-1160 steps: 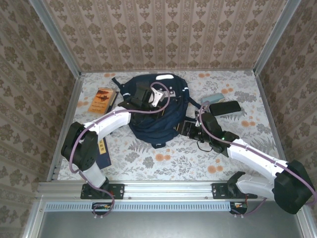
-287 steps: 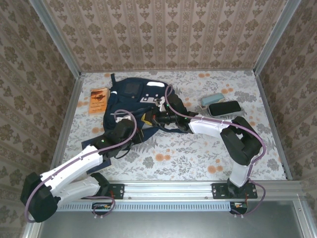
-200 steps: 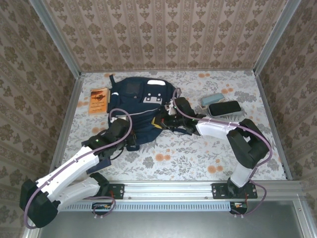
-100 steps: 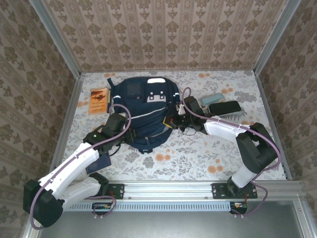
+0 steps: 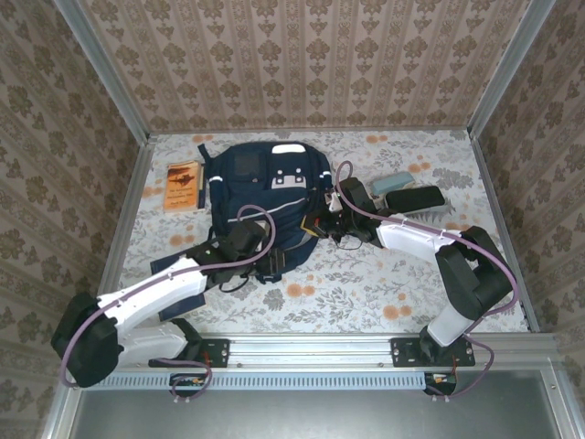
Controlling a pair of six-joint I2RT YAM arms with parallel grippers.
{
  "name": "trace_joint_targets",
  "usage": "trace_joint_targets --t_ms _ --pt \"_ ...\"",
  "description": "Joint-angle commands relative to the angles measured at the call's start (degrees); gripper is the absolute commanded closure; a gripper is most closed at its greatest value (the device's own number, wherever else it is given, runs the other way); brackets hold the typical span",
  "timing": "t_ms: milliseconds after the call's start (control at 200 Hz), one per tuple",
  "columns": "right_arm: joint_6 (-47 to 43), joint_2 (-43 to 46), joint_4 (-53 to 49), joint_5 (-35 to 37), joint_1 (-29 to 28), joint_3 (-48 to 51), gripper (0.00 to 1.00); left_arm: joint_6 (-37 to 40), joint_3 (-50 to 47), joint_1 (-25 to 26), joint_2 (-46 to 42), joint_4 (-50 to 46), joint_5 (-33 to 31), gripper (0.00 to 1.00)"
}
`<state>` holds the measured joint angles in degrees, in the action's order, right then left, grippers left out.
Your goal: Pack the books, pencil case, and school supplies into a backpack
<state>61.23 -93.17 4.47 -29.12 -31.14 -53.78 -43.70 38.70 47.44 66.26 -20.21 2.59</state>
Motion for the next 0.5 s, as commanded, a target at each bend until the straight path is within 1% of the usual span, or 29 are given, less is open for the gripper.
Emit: trace_joint_targets --t_ms 0,255,365,495 --pt "-0.24 0.40 1.07 -1.02 -0.03 -1.36 1.00 -1.82 0.06 0.37 1.86 2.98 -0.66 0.56" --pt "-0.03 0.37 1.60 -0.94 -0.24 -1.05 1.00 -3.90 0.00 0.24 4.84 2.93 -2.39 0.65" --pt "-0.02 0.44 1.46 -0.76 -0.24 -0.85 1.00 -4.33 -0.20 0.23 4.59 2.46 -3.29 0.73" --pt "-0.15 0.51 0.91 0.06 -0.20 -0.57 1.00 -3.73 -0.01 0.17 3.89 1.28 -3.66 0.86"
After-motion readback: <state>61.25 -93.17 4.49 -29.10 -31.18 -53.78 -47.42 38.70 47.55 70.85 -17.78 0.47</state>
